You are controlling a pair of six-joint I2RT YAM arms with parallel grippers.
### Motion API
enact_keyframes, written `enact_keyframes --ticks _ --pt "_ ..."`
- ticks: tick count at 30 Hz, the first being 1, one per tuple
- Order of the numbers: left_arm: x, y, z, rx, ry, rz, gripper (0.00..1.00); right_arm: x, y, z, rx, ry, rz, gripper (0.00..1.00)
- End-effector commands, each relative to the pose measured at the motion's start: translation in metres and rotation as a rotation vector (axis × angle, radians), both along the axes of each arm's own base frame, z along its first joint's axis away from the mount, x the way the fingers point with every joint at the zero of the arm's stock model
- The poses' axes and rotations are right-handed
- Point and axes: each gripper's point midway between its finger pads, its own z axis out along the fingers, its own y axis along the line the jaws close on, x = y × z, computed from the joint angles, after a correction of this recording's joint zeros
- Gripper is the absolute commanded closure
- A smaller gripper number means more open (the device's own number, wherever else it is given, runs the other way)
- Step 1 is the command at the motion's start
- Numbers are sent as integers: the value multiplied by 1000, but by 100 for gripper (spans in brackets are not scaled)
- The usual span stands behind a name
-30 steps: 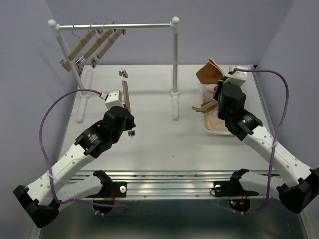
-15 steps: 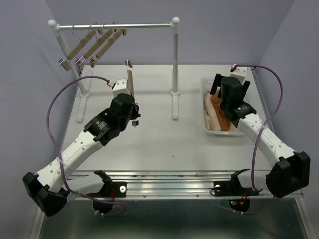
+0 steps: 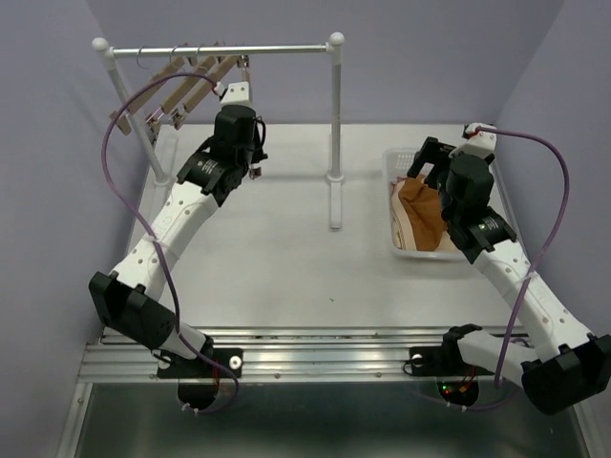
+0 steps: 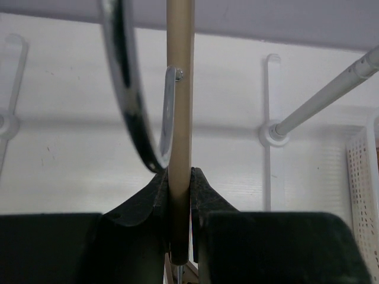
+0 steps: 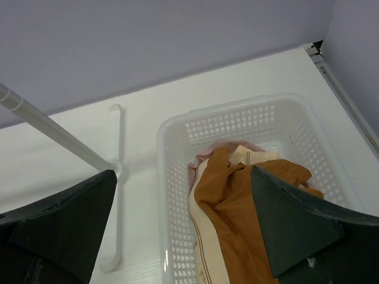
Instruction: Remove the underwear clipped to the hanger
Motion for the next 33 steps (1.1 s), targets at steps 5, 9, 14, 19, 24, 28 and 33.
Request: enact_keyframes --ticks 5,9,14,19,24,28,33 --pt "55 6 69 84 -130 -59 100 1 -2 11 8 -45 -14 0" --pt "72 9 80 119 -126 -57 100 3 -1 10 -1 -41 -10 0" --pt "88 5 92 136 -152 -73 100 6 -1 7 -13 -33 -11 0" --pt "95 7 97 154 -165 -74 100 9 0 5 -18 -27 -7 0" --pt "105 14 107 142 -195 -60 100 10 0 1 -28 -18 -11 0" --pt "112 14 109 164 -214 -80 100 11 0 -2 -34 -10 -14 0" --pt "124 19 106 157 -215 -75 100 11 -1 -4 -38 -7 -15 0"
